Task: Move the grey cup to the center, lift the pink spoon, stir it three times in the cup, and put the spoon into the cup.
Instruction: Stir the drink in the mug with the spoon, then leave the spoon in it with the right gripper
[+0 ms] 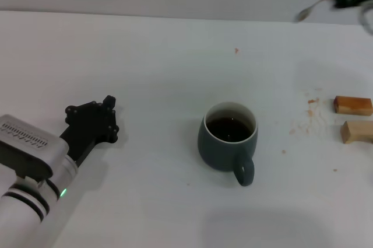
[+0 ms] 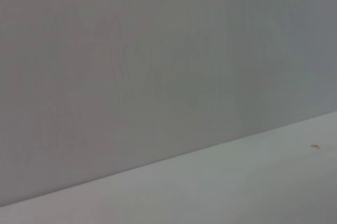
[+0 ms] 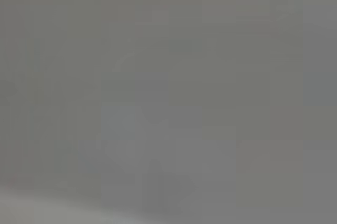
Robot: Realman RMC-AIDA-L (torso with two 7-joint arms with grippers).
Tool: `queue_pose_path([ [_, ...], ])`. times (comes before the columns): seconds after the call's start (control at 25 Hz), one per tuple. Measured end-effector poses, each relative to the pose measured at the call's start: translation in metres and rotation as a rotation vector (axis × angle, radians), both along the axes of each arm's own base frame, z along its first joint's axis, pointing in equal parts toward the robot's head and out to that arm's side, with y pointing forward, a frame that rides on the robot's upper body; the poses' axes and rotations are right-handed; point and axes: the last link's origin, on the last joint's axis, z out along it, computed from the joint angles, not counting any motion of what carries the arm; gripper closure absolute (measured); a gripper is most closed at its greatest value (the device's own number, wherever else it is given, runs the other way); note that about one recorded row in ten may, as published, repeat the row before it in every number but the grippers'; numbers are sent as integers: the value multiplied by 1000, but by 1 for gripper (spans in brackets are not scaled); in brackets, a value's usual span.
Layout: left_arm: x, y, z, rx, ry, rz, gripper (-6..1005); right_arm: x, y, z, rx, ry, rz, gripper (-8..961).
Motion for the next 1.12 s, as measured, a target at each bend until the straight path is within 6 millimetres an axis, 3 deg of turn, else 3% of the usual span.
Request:
queue_pose_path([
  [0.16, -2, -2, 0, 1, -3, 7, 1001, -40, 9, 4, -202, -268, 123, 886],
  [0.44, -3, -1, 2, 11, 0, 12, 1001, -94, 12, 26, -218, -418, 99, 886],
  [0.8, -6, 1, 4, 13, 15, 17, 1001, -113, -4, 8, -288, -421, 71, 885],
  [0.96, -8, 1, 5, 13, 24, 18, 1001, -118, 2, 28, -241, -402, 42, 885],
  [1.04, -8, 1, 5, 11, 27, 16, 1001, -129, 17, 60, -122, -331, 49, 885],
  [1.12, -8, 1, 5, 10, 30, 13, 1001, -132, 21, 71, -84, -298, 55, 885],
])
